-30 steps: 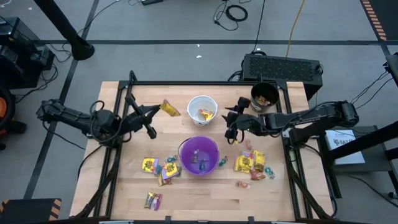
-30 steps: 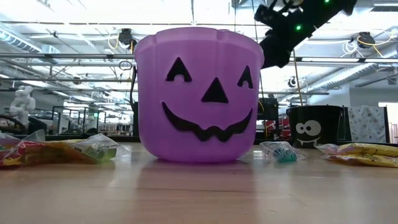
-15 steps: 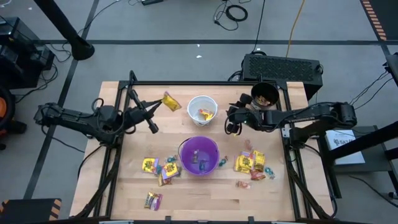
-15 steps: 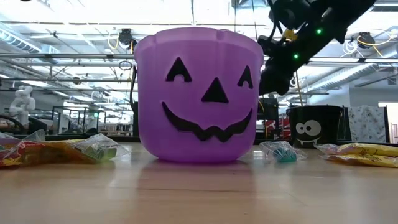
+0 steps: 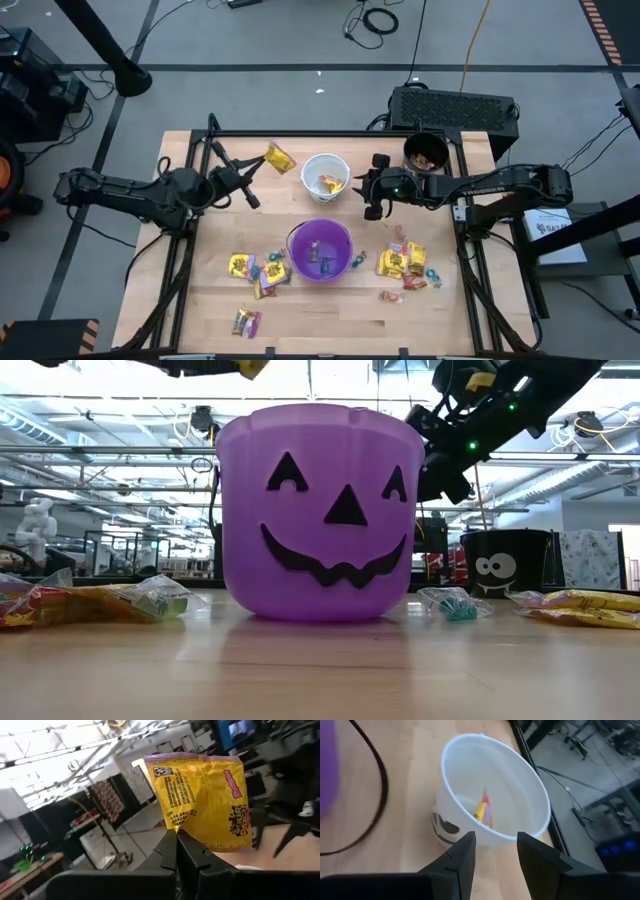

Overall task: Sort candy by brand, put in halloween buckets
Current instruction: Put the yellow candy into the white bucket, then put the gold candy into the black bucket, then put the blue gummy into the violet bucket

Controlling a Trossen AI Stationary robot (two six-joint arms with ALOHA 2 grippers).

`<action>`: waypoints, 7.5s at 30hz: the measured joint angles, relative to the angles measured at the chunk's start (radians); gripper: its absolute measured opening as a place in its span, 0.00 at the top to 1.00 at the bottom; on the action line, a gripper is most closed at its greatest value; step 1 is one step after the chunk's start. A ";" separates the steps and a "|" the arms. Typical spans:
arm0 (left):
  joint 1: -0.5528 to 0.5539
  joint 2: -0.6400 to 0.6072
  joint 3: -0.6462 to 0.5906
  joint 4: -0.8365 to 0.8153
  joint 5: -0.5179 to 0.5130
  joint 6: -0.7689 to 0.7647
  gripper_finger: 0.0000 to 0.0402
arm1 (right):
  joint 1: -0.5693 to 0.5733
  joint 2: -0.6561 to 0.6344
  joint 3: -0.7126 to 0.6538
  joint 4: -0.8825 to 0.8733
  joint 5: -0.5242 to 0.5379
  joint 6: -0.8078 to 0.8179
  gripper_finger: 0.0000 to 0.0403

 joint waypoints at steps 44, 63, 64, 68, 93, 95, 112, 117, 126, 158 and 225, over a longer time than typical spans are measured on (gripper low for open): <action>-0.055 0.351 0.318 -0.561 0.204 -0.736 0.49 | 0.351 -0.305 0.060 -0.742 0.015 0.805 0.73; -0.200 0.399 0.282 -0.635 0.025 -0.809 0.49 | 0.938 -0.054 0.060 -0.750 -0.140 1.628 0.68; -0.204 0.399 0.281 -0.633 0.026 -0.806 0.49 | 0.958 -0.026 0.060 -0.750 -0.147 1.642 0.68; -0.206 0.399 0.281 -0.633 0.027 -0.760 0.49 | 1.001 0.061 0.060 -0.752 -0.145 1.667 0.68; -0.213 0.399 0.280 -0.682 0.195 -0.756 0.49 | 1.009 0.192 0.062 -0.765 -0.210 1.616 0.98; -0.213 0.399 0.280 -0.682 0.195 -0.756 0.49 | 1.010 0.163 0.078 -0.791 -0.206 1.613 0.98; -0.213 0.399 0.280 -0.677 0.188 -0.754 0.49 | 1.009 -0.240 0.186 -0.766 0.760 1.075 1.00; -0.213 0.399 0.280 -0.677 0.185 -0.754 0.49 | 1.008 -0.311 0.187 -0.553 1.072 0.886 1.00; -0.212 0.399 0.280 -0.655 0.168 -0.754 0.49 | 0.975 -0.339 0.187 -0.358 0.734 0.633 1.00; -0.212 0.399 0.280 -0.652 0.168 -0.747 0.49 | 0.074 -0.310 0.187 -0.828 0.837 0.718 1.00; -0.774 0.822 0.262 -1.056 0.212 -1.777 0.49 | 0.458 -0.262 0.187 -0.685 0.385 0.755 0.55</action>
